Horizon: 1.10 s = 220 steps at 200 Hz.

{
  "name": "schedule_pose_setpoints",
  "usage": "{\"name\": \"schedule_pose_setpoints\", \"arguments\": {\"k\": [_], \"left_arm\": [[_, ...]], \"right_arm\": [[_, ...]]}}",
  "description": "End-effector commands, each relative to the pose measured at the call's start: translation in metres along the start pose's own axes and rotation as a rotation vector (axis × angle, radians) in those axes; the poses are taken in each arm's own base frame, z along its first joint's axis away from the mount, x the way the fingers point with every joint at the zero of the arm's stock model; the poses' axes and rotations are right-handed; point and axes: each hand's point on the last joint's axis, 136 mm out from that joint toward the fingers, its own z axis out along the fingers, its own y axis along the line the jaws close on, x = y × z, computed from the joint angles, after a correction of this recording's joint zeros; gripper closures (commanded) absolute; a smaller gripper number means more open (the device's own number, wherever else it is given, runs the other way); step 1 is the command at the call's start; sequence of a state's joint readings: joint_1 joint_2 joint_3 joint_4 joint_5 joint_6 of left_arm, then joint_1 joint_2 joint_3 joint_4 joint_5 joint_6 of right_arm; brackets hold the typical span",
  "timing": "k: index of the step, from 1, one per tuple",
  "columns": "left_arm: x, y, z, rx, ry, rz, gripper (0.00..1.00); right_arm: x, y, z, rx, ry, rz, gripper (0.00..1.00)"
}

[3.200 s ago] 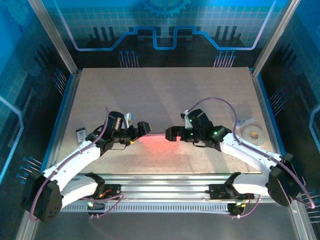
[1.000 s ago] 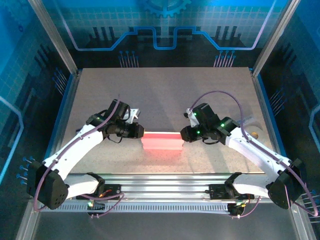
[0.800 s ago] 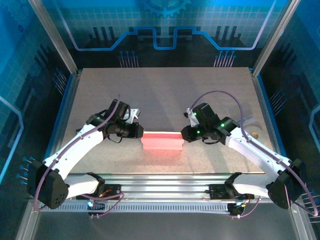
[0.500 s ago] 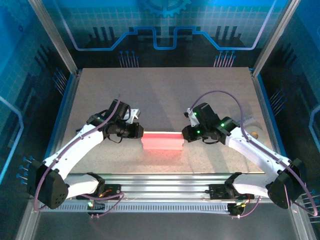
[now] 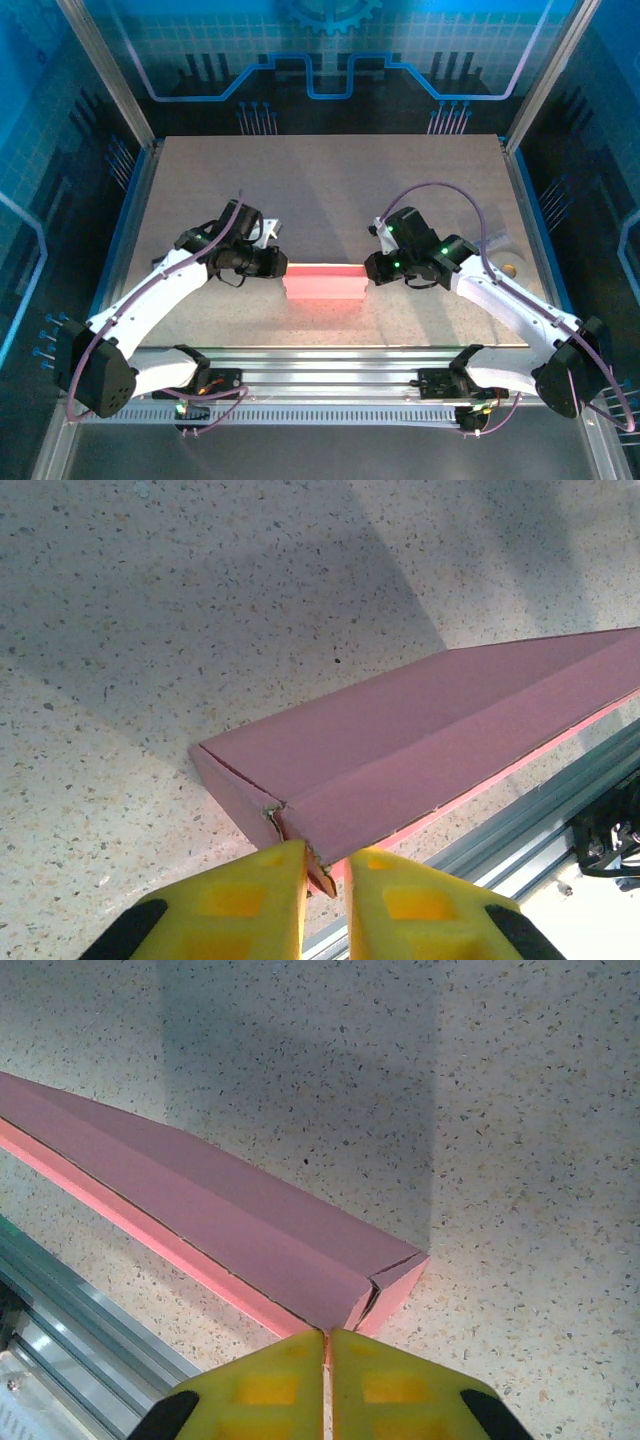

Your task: Fold the paper box

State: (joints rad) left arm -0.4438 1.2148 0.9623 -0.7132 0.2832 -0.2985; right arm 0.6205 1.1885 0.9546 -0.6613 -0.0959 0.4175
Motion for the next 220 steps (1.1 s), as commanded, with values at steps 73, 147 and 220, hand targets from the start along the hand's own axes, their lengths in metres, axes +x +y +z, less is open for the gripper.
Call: {"name": "schedule_pose_setpoints", "arguments": {"k": [73,147,220], "left_arm": [[0.021,0.006,0.005,-0.050,0.059,0.011,0.81],[0.018,0.015,-0.006,-0.122,0.032,0.017,0.82],[0.014,0.006,-0.006,-0.082,0.028,0.014,0.82]], "right_arm": [[0.018,-0.006,0.008,0.025,0.043,0.002,0.91],[0.019,-0.005,0.007,0.028,0.037,-0.002,0.91],[0.019,-0.004,0.007,0.026,0.038,-0.004,0.91]]}}
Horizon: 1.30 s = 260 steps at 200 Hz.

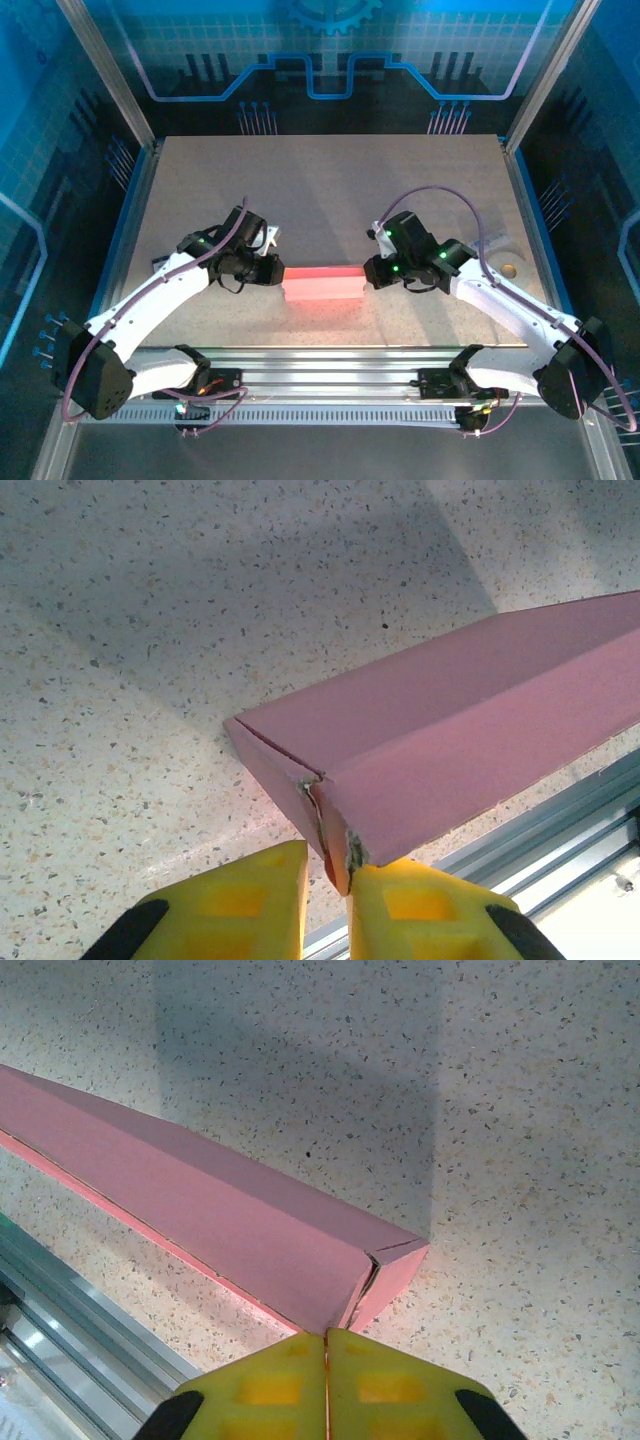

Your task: Fold the paper box

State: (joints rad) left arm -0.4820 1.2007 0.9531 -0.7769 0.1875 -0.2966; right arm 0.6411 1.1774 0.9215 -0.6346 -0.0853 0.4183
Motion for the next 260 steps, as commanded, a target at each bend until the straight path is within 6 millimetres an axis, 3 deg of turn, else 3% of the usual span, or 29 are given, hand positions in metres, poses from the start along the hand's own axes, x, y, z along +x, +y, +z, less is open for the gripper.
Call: {"name": "schedule_pose_setpoints", "arguments": {"k": [1,68,157,213,260], "left_arm": [[-0.001,-0.006,-0.006,0.016,-0.004,-0.003,0.82],[0.012,-0.005,0.007,0.020,0.030,-0.026,0.81],[0.014,-0.004,0.009,0.021,0.027,-0.032,0.82],[0.014,-0.006,0.009,0.021,0.026,-0.029,0.82],[0.013,-0.009,0.006,0.029,0.014,-0.031,0.80]], "right_arm": [[0.013,-0.006,0.003,0.027,0.039,0.013,0.91],[0.010,-0.004,0.001,0.017,0.020,0.026,0.86],[-0.024,0.004,-0.036,-0.050,-0.114,0.058,0.73],[-0.039,0.006,-0.016,-0.059,-0.095,0.084,0.73],[-0.030,-0.001,0.001,-0.035,-0.054,0.096,0.76]]}}
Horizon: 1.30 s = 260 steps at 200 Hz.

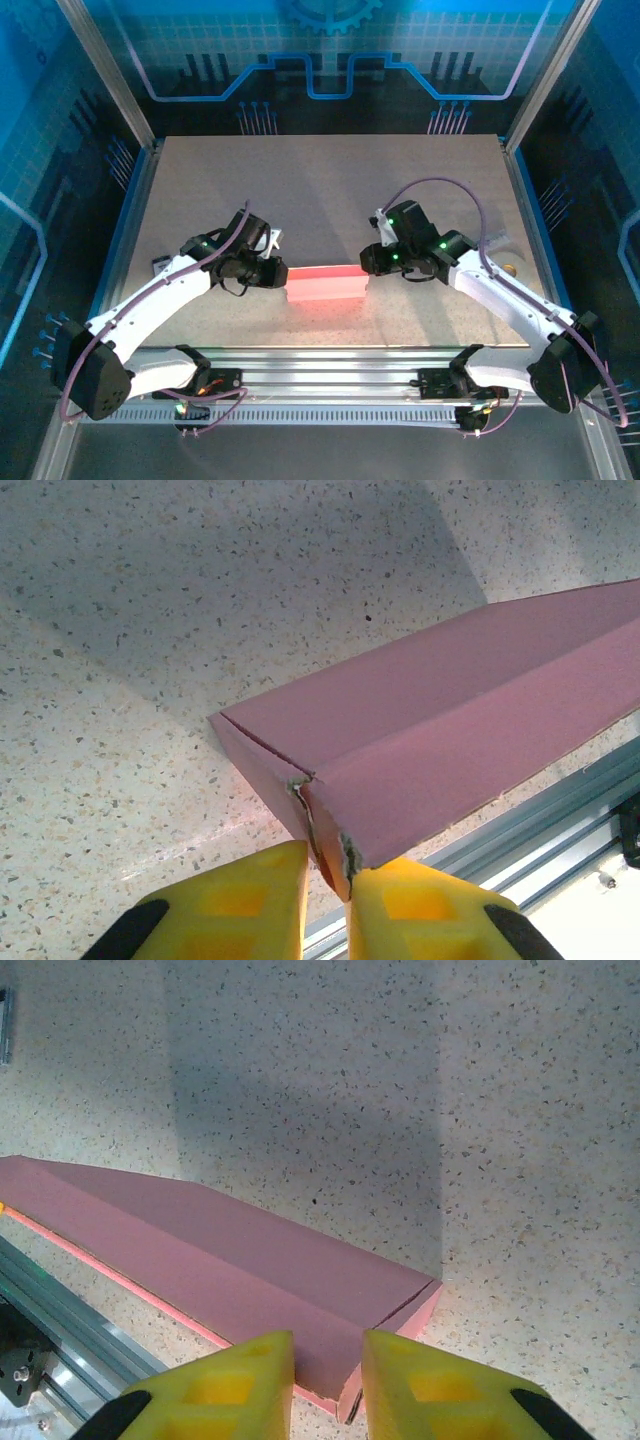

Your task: Fold the paper box

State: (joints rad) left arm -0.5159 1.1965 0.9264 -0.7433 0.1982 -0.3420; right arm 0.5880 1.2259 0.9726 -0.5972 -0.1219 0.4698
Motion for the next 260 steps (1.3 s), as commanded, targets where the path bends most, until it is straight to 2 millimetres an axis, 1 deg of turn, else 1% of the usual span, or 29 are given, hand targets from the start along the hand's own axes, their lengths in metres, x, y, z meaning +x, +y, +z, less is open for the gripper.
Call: {"name": "schedule_pose_setpoints", "arguments": {"k": [1,37,84,120,177,209,230,260], "left_arm": [[0.007,0.000,-0.001,0.004,0.005,-0.019,0.80],[-0.001,-0.012,-0.010,0.054,-0.030,-0.035,0.75],[-0.005,-0.024,-0.014,0.112,-0.036,-0.068,0.75],[-0.005,-0.022,-0.013,0.102,-0.035,-0.074,0.76],[0.003,-0.001,-0.011,-0.010,-0.017,-0.068,0.75],[0.002,-0.005,-0.015,0.005,-0.024,-0.073,0.70],[-0.002,-0.009,-0.021,0.021,-0.040,-0.075,0.65],[-0.009,-0.016,-0.029,0.063,-0.063,-0.092,0.59]], "right_arm": [[-0.003,0.001,0.002,-0.010,-0.009,0.011,0.76],[0.006,-0.002,0.007,-0.005,0.003,0.015,0.80],[0.011,-0.003,0.009,0.001,0.012,0.014,0.83],[0.012,-0.003,0.010,0.004,0.013,0.008,0.84],[0.014,-0.004,0.011,0.018,0.020,-0.005,0.85],[0.019,-0.006,0.015,0.037,0.037,-0.016,0.86],[0.021,-0.006,0.016,0.052,0.042,-0.030,0.86],[0.022,-0.008,0.017,0.071,0.048,-0.042,0.87]]}}
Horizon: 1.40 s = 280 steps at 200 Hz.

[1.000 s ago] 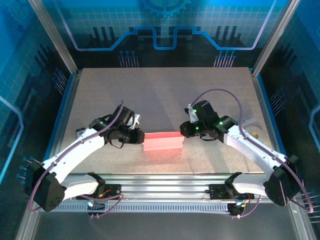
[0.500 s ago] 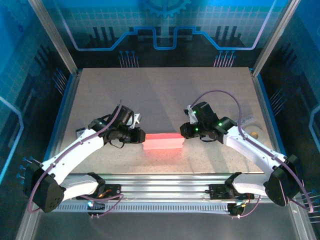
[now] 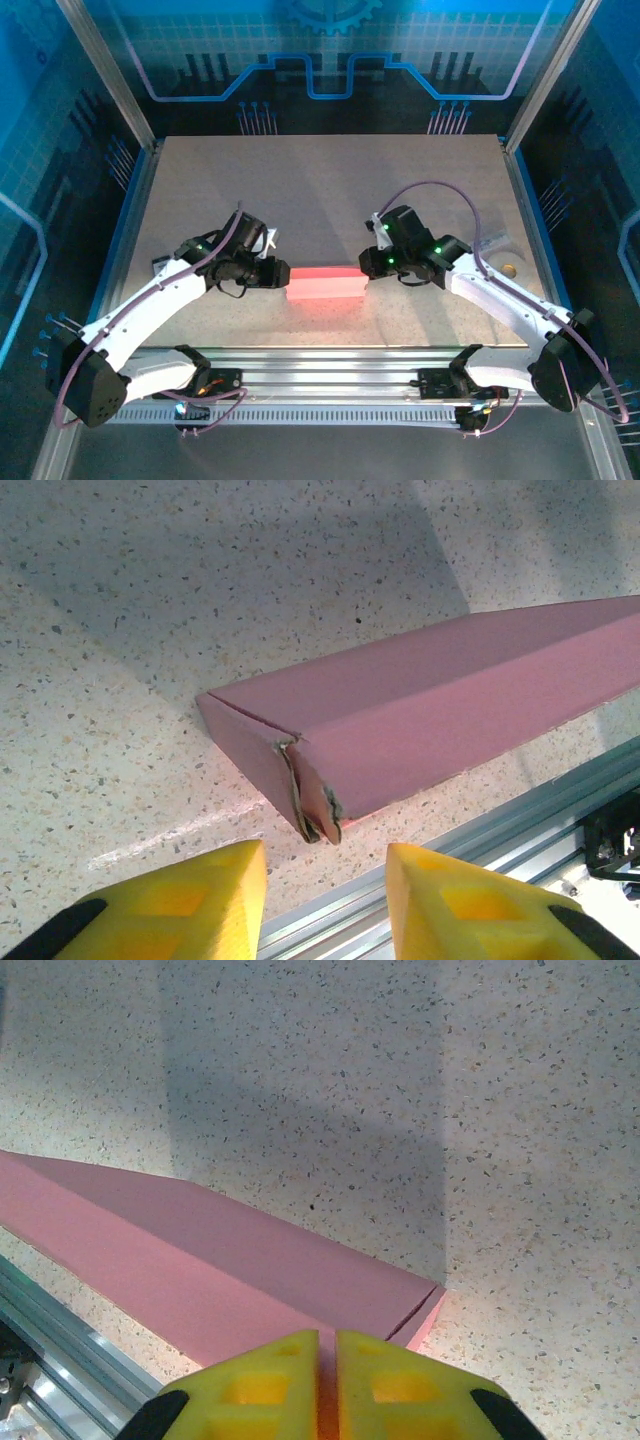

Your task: Fold the paper box

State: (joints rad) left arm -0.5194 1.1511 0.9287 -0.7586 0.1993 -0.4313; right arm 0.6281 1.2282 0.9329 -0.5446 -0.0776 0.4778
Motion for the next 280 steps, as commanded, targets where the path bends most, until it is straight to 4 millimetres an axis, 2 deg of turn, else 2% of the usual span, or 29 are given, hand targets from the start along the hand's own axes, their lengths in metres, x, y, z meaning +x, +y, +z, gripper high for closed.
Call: {"name": "schedule_pose_setpoints", "arguments": {"k": [1,32,89,121,165,193,218,237,252,280], "left_arm": [[-0.009,-0.013,-0.017,0.049,-0.037,-0.016,0.59],[-0.017,-0.010,-0.019,0.050,-0.060,-0.067,0.50],[-0.030,0.005,-0.006,0.022,-0.085,-0.180,0.52],[-0.033,0.006,0.002,0.018,-0.076,-0.190,0.52],[-0.032,0.021,0.009,-0.061,-0.061,-0.207,0.56],[-0.036,0.020,0.006,-0.060,-0.073,-0.200,0.48],[-0.040,0.018,0.002,-0.055,-0.083,-0.187,0.39],[-0.040,0.014,-0.001,-0.041,-0.087,-0.169,0.38],[-0.040,0.012,-0.004,-0.029,-0.090,-0.160,0.40],[-0.031,0.009,-0.004,0.001,-0.067,-0.166,0.53]], "right_arm": [[0.017,-0.009,0.007,0.053,0.061,-0.017,0.87],[0.019,-0.009,0.009,0.067,0.065,-0.031,0.87],[0.020,-0.008,0.009,0.066,0.062,-0.031,0.85],[0.016,-0.005,0.007,0.055,0.053,-0.035,0.81],[0.008,0.002,0.002,0.031,0.038,-0.027,0.74],[0.001,0.005,-0.001,0.018,0.023,-0.021,0.65],[-0.006,0.008,-0.005,-0.006,0.013,-0.016,0.64],[-0.007,0.010,-0.005,-0.020,0.014,-0.021,0.64],[-0.006,0.010,-0.004,-0.021,0.017,-0.022,0.64],[-0.002,0.012,-0.002,-0.036,0.026,-0.023,0.64]]}}
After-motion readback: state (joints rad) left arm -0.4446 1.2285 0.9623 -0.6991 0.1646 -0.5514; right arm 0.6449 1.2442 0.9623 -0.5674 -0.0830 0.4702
